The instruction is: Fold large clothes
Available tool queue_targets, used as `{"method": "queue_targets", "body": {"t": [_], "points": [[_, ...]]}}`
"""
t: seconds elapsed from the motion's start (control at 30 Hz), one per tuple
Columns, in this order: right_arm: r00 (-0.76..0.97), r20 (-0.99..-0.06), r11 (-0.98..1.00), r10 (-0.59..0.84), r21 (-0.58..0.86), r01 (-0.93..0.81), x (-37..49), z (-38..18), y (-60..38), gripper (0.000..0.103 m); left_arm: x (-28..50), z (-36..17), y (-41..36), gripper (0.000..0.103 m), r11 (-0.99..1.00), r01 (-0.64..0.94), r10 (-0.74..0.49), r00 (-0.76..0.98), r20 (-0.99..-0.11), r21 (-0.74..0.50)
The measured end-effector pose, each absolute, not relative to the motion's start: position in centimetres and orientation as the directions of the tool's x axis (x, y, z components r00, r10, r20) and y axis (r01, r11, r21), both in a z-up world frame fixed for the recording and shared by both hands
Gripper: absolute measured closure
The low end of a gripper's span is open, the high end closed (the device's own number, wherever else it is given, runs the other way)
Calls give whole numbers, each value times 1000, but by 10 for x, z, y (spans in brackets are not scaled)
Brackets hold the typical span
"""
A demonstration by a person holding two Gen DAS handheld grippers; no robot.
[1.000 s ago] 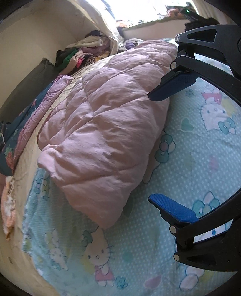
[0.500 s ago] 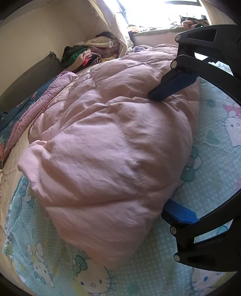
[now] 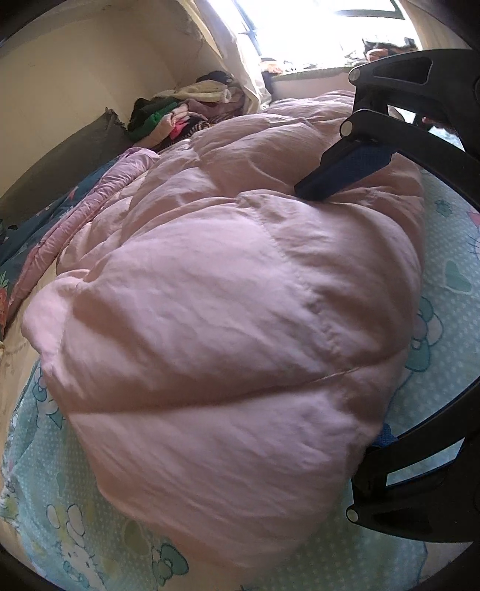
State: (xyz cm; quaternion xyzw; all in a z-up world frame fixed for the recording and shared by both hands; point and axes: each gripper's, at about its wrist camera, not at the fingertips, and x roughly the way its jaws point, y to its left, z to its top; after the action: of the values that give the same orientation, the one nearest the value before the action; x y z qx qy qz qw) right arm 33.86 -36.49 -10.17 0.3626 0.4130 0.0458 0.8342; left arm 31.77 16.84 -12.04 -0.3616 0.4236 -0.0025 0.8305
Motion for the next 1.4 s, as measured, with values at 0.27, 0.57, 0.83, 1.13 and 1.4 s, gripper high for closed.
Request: {"method": "queue_targets", "body": {"t": [0.27,0.57,0.83,1.13,1.4], "points": [[672,-629,721,391,663,202,350,-108,-362,4,332,-127,174,8,705,-297,-331,667,-668,-645],[696,-607,738,383,654,165,352,-109,-358,9,339,-137,180,8,672,-285,-335,706,-624,-684],[709,-582,777,398,624,77,357,-98,-346,49,338,-119,167,33,764,-246,-267,722,-638,-597],[719,-629,908,296,419,-8,356,-70,-319,64,336,-88,149,59,877,-186,-181,727,-662,-444],[730,-639,957,241,281,-70,354,-52,-301,70,334,-70,134,64,911,-172,-140,726,-673,-375]]}}
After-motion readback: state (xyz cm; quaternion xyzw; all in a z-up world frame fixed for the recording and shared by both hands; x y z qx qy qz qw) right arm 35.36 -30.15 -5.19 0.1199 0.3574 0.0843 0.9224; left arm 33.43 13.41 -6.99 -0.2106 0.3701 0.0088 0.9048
